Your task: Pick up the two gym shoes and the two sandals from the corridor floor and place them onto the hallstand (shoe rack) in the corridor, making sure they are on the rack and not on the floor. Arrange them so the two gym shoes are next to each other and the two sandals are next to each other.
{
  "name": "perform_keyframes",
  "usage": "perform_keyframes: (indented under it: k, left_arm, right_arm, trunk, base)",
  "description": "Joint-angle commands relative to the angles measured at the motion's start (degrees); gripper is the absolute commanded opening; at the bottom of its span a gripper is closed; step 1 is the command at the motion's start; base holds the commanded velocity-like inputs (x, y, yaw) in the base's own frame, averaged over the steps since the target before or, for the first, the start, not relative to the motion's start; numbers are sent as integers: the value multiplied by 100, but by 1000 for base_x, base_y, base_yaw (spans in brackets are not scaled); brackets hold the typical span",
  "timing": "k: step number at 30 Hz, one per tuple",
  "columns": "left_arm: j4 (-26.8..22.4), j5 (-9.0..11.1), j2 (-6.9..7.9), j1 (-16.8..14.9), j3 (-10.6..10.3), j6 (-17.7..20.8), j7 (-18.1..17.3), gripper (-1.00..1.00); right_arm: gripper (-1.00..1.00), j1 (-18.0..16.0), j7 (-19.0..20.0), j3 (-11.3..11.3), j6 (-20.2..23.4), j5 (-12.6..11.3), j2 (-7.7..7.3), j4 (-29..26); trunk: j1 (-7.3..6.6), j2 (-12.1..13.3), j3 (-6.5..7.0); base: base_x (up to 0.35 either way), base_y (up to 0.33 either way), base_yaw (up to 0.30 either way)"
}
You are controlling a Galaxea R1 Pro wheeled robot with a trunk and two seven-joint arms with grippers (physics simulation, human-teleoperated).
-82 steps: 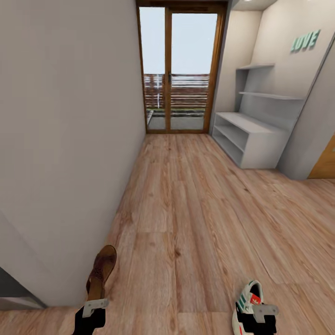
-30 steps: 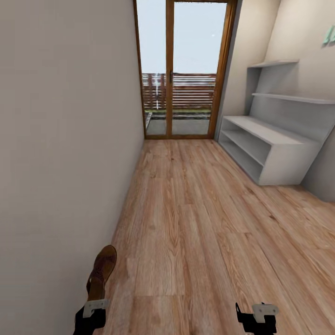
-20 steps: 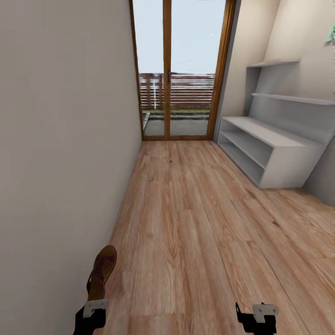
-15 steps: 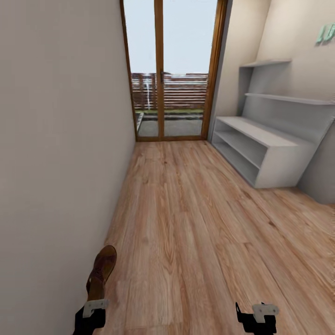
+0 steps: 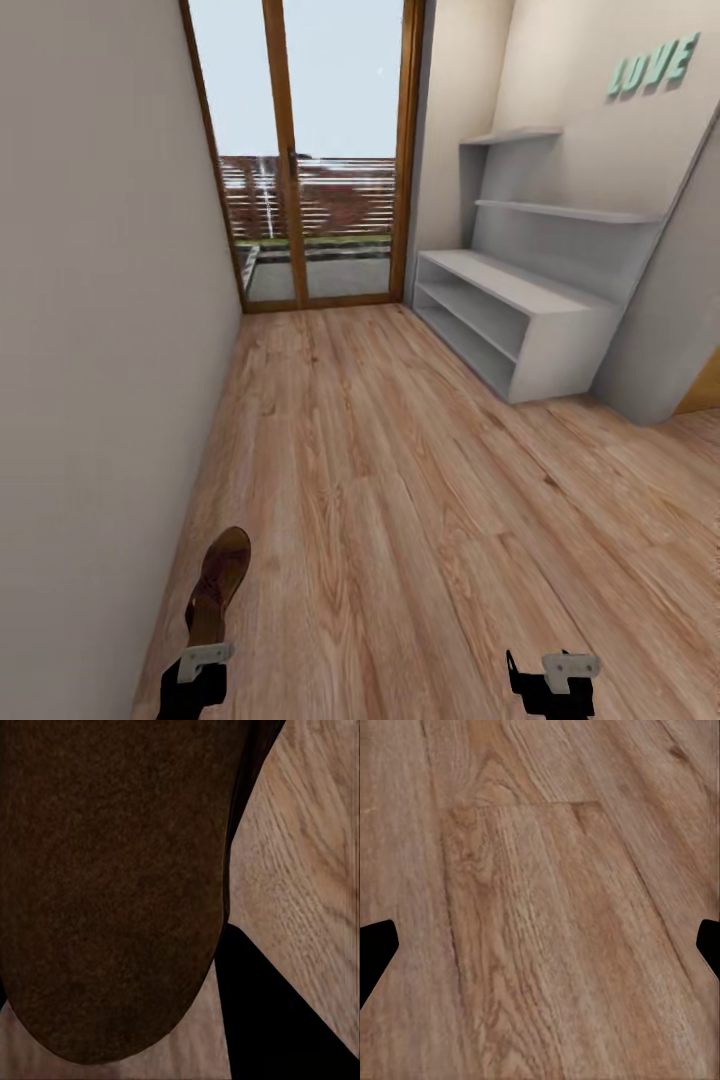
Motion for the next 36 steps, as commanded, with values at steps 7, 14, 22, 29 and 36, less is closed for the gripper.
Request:
perform_keyframes:
  k: [7,14,22,29,36]
  left_arm:
    - [2,39,9,-2,-31,-14,-17,-100]
    - [2,39,10,-2,-31,-14,-17,-100]
    - [0,39,10,-2,-31,-14,-17,-100]
    - [1,39,2,-2,-31,-14,-17,-100]
    - [2,37,-16,-2,-32,-14,-17,-100]
  right_arm:
    - [100,-5,-47,48,-14,-18,-6,6]
    - [100,-5,-47,48,-14,-18,-6,6]
    - [100,-5,-47,48,-14,-18,-6,-1]
    - [100,-5,-47,48,-14,-18,-6,-3]
    - [100,-5,-47,48,-14,-18,-6,2]
  trunk:
    - [2,-2,-5]
    - [2,-2,-5]
    - [2,-2,-5]
    - [2,-2,-5]
    - [2,-2,-5]
  base:
    - [339,0,-282]
    - [339,0,-282]
    - [339,0,-282]
    - [339,0,-282]
    - [339,0,-281]
